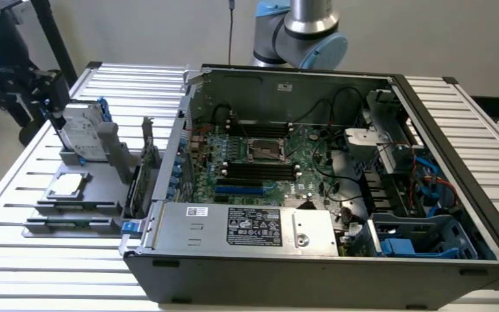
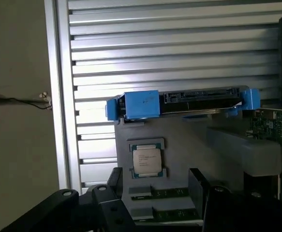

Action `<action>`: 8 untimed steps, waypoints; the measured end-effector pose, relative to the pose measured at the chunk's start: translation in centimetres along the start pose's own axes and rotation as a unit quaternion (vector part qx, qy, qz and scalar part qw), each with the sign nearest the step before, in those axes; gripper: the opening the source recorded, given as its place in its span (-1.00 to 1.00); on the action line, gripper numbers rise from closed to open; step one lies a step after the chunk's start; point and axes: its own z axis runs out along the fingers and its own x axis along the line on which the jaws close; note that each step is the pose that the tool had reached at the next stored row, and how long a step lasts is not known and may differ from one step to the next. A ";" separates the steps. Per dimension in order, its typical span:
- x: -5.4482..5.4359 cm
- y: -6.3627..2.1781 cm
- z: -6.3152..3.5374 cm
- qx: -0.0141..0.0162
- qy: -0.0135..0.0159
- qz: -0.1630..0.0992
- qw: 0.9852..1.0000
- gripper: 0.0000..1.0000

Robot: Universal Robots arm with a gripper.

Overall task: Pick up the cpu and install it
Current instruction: 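Pick up the cpu and move it towards the insertion slot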

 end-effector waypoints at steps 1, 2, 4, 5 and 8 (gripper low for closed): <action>0.0 -0.10 0.17 0.000 0.000 0.000 1.000 0.31; 0.0 -0.23 0.34 0.000 0.000 -0.001 1.000 0.31; 0.0 -0.58 0.70 0.000 0.003 -0.002 1.000 0.31; 0.0 -0.79 0.89 0.000 0.004 -0.003 1.000 0.31; 0.0 -1.39 1.41 0.000 0.009 -0.006 1.000 0.31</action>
